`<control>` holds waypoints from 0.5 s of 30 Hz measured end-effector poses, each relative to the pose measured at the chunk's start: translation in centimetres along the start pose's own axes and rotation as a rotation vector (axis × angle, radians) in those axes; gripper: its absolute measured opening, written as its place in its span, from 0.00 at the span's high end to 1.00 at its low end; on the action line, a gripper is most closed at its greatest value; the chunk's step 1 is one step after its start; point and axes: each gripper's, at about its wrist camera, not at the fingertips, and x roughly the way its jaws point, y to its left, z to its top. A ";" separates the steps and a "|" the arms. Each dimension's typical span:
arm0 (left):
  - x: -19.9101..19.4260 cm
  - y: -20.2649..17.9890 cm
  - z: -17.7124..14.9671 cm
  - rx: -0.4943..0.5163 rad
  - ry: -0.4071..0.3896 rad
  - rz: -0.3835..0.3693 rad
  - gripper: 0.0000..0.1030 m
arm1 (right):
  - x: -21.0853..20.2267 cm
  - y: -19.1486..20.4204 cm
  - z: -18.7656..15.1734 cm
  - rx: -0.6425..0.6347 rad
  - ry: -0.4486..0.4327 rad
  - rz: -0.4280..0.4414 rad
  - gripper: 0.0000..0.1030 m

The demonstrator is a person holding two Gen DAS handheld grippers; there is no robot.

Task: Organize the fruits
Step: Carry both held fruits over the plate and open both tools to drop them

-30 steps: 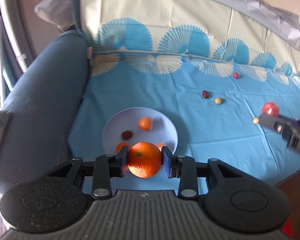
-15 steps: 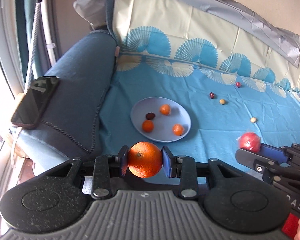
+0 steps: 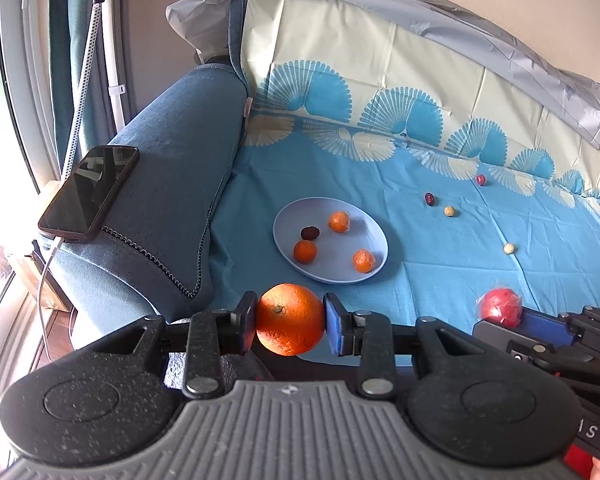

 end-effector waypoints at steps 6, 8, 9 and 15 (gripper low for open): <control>0.6 0.2 0.1 -0.009 0.014 0.000 0.62 | 0.5 -0.2 -0.2 0.010 0.014 -0.012 0.70; 0.7 0.4 0.2 -0.011 0.014 0.002 0.62 | 0.6 -0.3 -0.2 0.011 0.018 -0.012 0.70; 0.8 0.4 0.3 -0.012 0.014 0.004 0.62 | 0.7 -0.3 -0.2 0.010 0.018 -0.013 0.70; 1.6 0.7 1.0 -0.014 0.009 0.016 0.62 | 1.6 -0.4 0.0 0.012 0.028 -0.016 0.70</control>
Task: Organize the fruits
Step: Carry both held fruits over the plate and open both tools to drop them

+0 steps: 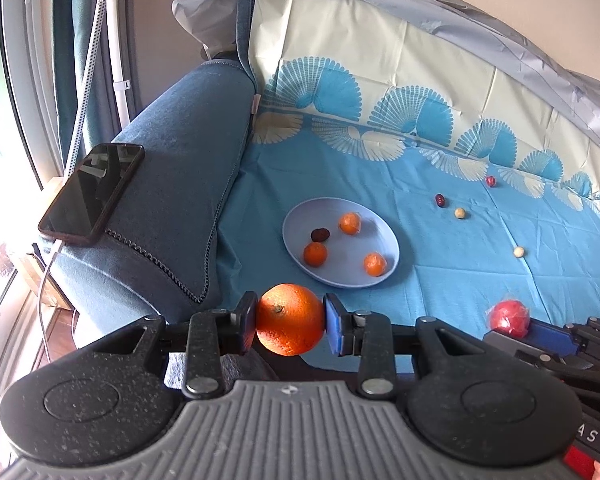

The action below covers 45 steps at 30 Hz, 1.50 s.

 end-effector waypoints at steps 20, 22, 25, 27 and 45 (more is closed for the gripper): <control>9.2 -1.3 5.6 0.011 0.046 -0.015 0.62 | 8.7 -3.0 3.0 0.033 0.050 -0.039 0.70; 10.8 -1.5 6.1 0.015 0.045 -0.020 0.62 | 10.2 -3.6 3.5 0.038 0.053 -0.043 0.70; 13.9 -1.9 6.7 0.027 0.079 -0.006 0.62 | 12.7 -4.3 4.1 0.046 0.066 -0.049 0.70; 15.6 -2.1 7.0 0.028 0.098 0.000 0.62 | 14.5 -4.8 4.2 0.046 0.077 -0.054 0.70; 28.9 -4.4 7.8 0.089 0.218 -0.002 0.62 | 26.8 -9.4 4.4 0.049 0.167 -0.109 0.70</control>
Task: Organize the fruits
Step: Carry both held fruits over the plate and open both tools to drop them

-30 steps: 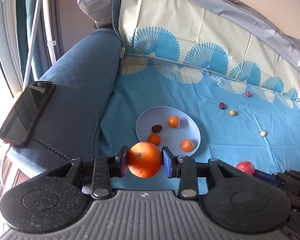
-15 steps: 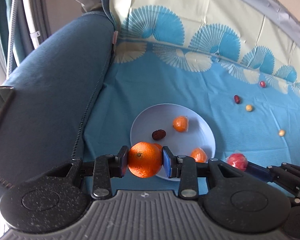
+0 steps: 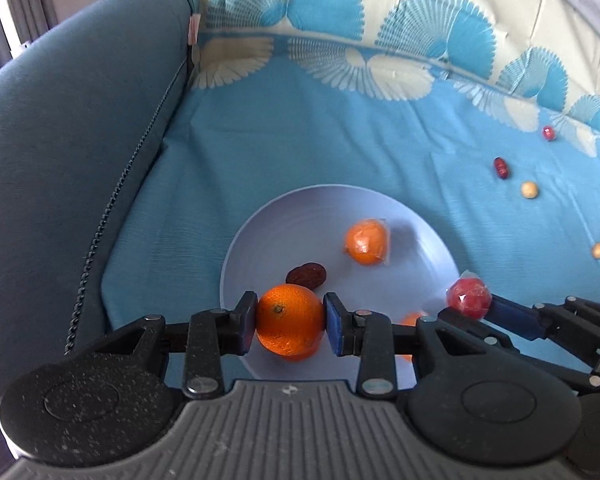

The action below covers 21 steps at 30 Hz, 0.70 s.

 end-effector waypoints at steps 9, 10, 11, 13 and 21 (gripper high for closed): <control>0.9 0.3 1.0 -0.003 -0.048 0.009 0.00 | 2.5 0.5 0.5 -0.054 0.037 0.000 0.51; 0.2 0.4 1.0 -0.016 -0.083 0.013 0.00 | 2.3 0.5 0.7 -0.054 0.037 -0.003 0.34; -0.4 0.5 1.0 -0.020 -0.095 0.013 0.00 | 1.9 0.5 0.7 -0.048 0.030 -0.007 0.28; -1.5 0.7 0.8 -0.012 -0.082 0.004 0.00 | 0.7 0.6 0.7 -0.038 0.021 -0.010 0.20; -9.6 1.8 -4.7 -0.008 -0.116 0.031 0.00 | -7.4 1.6 -1.9 -0.002 0.068 0.064 0.06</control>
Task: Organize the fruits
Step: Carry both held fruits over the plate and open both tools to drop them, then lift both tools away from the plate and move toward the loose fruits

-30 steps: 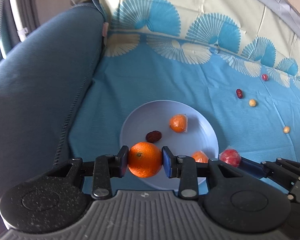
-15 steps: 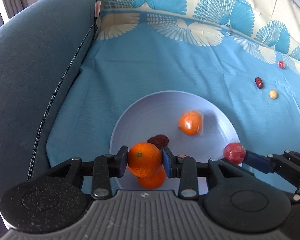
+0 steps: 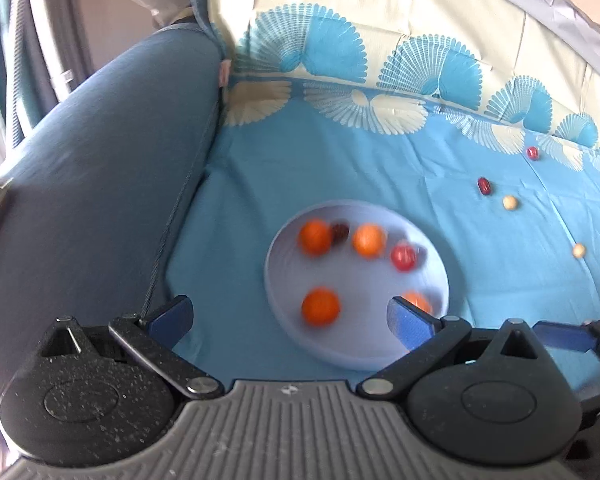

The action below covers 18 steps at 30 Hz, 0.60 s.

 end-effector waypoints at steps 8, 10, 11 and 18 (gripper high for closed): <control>-7.8 0.7 -5.4 -0.065 0.005 0.018 0.00 | -7.3 2.5 -3.8 0.001 -0.023 -0.003 0.02; -9.6 0.4 -6.1 -0.044 -0.020 0.022 0.00 | -9.1 3.0 -4.7 0.016 -0.050 -0.007 0.02; -10.5 0.3 -6.4 -0.038 -0.036 0.026 0.00 | -10.0 3.3 -5.1 0.020 -0.065 -0.009 0.02; -14.8 0.3 -7.4 -0.063 -0.118 0.020 0.00 | -15.1 4.8 -8.2 0.008 -0.188 -0.047 0.01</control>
